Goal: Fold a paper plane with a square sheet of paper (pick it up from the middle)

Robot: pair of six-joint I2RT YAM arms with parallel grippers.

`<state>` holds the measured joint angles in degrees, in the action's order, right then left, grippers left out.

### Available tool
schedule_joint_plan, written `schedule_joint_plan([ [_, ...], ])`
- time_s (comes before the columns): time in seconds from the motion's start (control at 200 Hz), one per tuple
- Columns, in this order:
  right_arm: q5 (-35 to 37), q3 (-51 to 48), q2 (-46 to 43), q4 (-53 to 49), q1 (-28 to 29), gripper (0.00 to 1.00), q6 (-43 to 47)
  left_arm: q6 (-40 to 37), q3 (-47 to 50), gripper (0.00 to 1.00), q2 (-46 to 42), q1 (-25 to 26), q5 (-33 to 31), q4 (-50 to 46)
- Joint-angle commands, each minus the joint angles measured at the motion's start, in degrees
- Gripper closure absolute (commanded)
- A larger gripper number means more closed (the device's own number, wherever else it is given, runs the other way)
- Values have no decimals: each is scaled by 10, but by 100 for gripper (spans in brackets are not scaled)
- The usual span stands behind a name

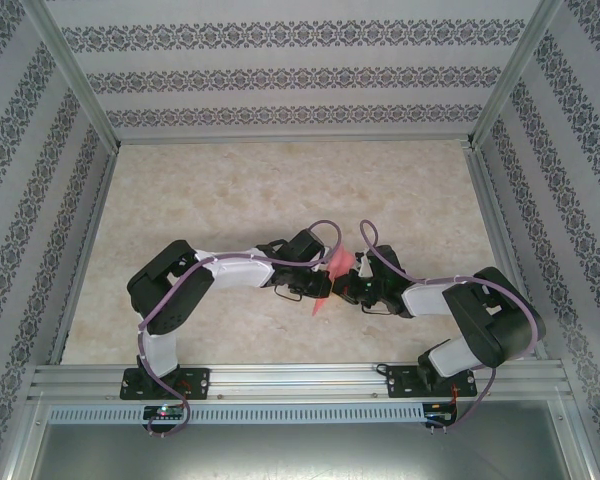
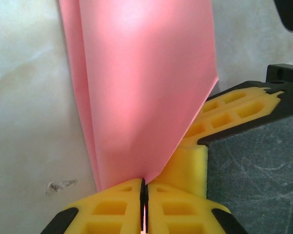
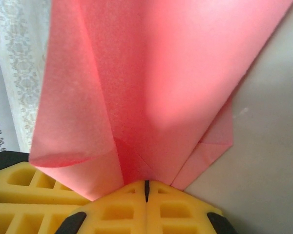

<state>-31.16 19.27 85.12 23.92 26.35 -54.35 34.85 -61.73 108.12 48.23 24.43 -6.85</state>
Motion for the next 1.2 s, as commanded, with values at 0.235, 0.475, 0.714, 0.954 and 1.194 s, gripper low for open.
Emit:
schedule_joint_plan([
  [0.235, -17, -6, -18, -6, 0, 100, -3, 8, 31, 81, 46, -9, 23, 55],
  [0.475, -15, -3, -40, -27, -3, 100, -1, 11, 35, 80, 49, -12, 34, 69],
  [0.714, -13, 1, -98, -91, -30, 98, 19, 8, 48, 79, 46, -16, 39, 87],
  [0.954, -26, 20, -136, -153, -70, 82, 46, 3, 41, 78, 45, -16, 44, 92],
  [1.194, -38, 43, -104, -148, -72, 74, 57, -4, 38, 78, 42, -17, 48, 90],
])
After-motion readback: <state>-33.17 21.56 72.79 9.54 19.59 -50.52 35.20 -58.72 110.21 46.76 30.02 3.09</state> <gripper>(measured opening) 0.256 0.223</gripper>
